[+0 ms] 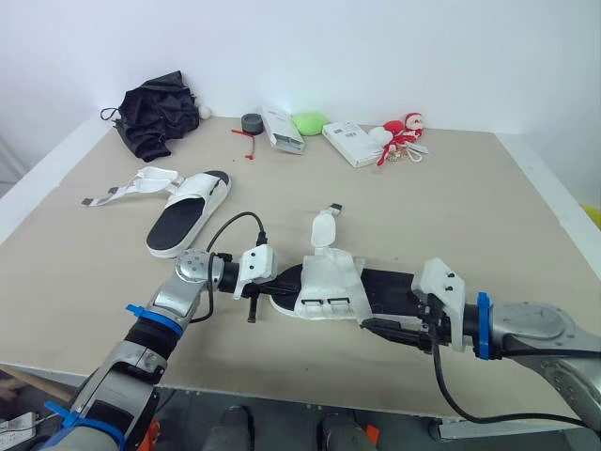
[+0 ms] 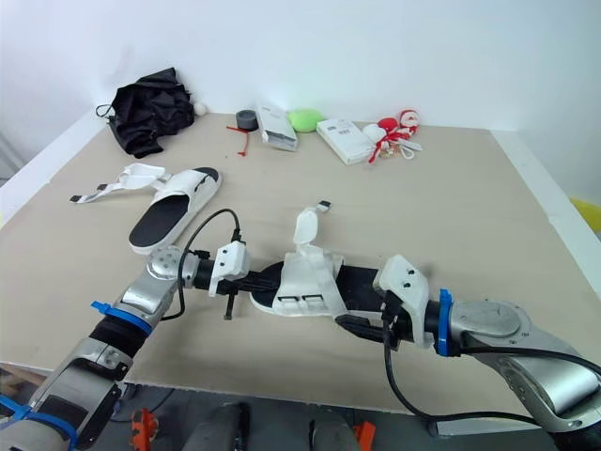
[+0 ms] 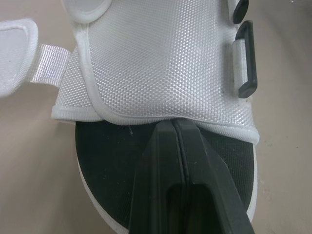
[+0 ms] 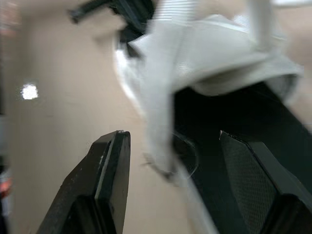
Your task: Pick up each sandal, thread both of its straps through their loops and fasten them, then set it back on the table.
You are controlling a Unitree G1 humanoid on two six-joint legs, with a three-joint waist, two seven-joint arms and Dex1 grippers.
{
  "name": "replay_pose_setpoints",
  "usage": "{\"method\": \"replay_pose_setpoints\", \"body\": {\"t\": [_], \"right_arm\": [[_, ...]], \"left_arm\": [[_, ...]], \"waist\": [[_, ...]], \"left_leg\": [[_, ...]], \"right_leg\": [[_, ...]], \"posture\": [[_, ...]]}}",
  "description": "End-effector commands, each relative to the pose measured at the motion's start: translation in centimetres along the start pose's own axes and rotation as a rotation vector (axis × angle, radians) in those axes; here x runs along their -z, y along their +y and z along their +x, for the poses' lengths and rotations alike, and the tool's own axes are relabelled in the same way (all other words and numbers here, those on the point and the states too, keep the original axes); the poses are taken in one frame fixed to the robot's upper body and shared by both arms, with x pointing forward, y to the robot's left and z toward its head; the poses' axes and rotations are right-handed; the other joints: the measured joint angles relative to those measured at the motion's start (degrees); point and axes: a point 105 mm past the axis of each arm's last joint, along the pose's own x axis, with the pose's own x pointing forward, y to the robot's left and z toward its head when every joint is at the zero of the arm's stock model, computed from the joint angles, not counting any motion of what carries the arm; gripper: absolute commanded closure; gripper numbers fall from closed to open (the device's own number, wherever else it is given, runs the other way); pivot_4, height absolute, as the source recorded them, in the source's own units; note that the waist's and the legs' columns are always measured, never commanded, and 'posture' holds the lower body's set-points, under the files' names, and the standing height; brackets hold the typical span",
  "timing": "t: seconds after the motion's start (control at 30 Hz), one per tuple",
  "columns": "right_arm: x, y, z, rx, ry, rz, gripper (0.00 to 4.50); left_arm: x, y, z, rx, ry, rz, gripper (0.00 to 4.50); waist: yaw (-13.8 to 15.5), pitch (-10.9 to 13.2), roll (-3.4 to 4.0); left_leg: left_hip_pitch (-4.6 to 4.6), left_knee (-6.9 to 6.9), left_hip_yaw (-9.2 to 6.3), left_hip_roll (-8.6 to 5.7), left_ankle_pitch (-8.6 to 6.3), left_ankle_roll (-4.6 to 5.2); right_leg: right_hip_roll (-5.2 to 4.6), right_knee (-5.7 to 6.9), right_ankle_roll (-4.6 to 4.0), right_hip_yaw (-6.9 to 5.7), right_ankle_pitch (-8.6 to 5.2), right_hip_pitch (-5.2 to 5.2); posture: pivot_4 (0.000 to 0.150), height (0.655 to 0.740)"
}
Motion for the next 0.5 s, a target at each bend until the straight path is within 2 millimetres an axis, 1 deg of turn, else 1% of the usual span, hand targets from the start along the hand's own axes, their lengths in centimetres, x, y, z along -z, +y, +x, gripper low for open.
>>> {"method": "replay_pose_setpoints", "body": {"t": [0.03, 0.13, 0.17, 0.5], "right_arm": [[-0.3, 1.5, -0.1, -0.092, 0.005, 0.023, 1.34], [0.1, 3.2, -0.6, -0.186, 0.028, 0.052, 1.34], [0.2, 3.5, -0.7, -0.201, 0.034, 0.059, 1.34], [0.5, 3.1, 0.1, -0.201, 0.030, 0.125, 1.34]], "left_arm": [[5.0, -3.1, 0.5, 0.084, 0.175, -0.139, 4.50], [5.0, -3.0, 0.5, 0.082, 0.175, -0.137, 4.50], [5.0, -3.0, 0.5, 0.082, 0.174, -0.137, 4.50], [5.0, -3.1, 0.6, 0.081, 0.174, -0.136, 4.50]], "waist": [[0.00, -0.01, 0.01], [0.00, -0.01, 0.01], [0.00, -0.01, 0.01], [-0.03, -0.01, -0.02]], "left_leg": [[0.00, 0.00, -0.01, 0.00, 0.00, 0.00], [0.00, 0.00, -0.03, 0.01, 0.00, 0.00], [0.00, 0.00, -0.03, 0.02, 0.00, 0.00], [0.02, 0.05, 0.01, 0.06, -0.01, 0.02]], "right_leg": [[0.01, 0.00, 0.00, 0.00, 0.00, 0.00], [0.03, 0.00, -0.01, -0.02, 0.01, 0.02], [0.02, 0.00, -0.01, -0.02, 0.01, 0.03], [0.01, 0.00, -0.06, -0.06, 0.04, 0.06]], "posture": [[0.150, 0.7380], [0.150, 0.7380], [0.150, 0.7380], [0.150, 0.7380]]}}
